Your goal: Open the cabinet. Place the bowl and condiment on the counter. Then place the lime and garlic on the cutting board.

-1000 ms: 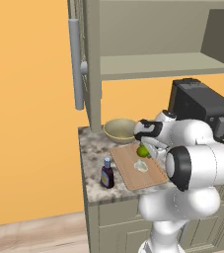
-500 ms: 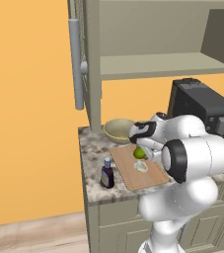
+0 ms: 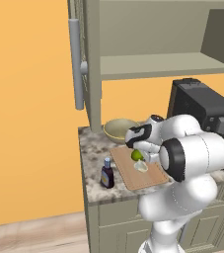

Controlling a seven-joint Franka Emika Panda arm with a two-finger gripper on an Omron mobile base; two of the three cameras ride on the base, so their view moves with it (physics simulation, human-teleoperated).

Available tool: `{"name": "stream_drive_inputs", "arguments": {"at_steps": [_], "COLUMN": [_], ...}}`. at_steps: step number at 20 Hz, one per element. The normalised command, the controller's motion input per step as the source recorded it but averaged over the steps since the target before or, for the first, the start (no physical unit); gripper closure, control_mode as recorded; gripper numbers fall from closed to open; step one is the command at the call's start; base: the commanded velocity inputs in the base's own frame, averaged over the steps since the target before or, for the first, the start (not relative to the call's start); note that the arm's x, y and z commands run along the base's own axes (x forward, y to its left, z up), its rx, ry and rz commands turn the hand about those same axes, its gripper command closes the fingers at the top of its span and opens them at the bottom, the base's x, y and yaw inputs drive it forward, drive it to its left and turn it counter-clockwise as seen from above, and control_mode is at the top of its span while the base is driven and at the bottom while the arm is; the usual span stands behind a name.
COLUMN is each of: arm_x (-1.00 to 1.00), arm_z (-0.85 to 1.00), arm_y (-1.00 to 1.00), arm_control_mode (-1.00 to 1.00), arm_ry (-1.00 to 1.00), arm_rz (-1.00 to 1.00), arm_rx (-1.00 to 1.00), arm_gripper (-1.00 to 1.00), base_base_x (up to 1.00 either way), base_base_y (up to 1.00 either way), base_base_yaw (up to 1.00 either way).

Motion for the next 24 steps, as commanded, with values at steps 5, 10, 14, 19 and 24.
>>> {"name": "stream_drive_inputs", "arguments": {"at_steps": [5,10,14,19,24], "arm_x": [0.0,0.0,0.0,0.0,-0.06], "arm_z": [-0.06,-0.03,-0.01,0.0,0.0], "arm_y": [0.01,0.0,0.01,0.0,0.0], "arm_control_mode": [-1.0,-1.0,-1.0,-1.0,-1.0], "arm_ry": [0.0,0.0,0.0,0.0,-0.01], "arm_rz": [0.0,0.0,0.0,0.0,0.02], "arm_rx": [-0.02,-0.02,-0.02,0.0,0.0], "arm_gripper": [1.0,-1.0,-1.0,-1.0,-1.0], "base_base_x": [0.0,0.0,0.0,0.0,0.0], "base_base_y": [0.0,0.0,0.0,0.0,0.0], "base_base_yaw": [0.0,0.0,0.0,0.0,0.0]}}
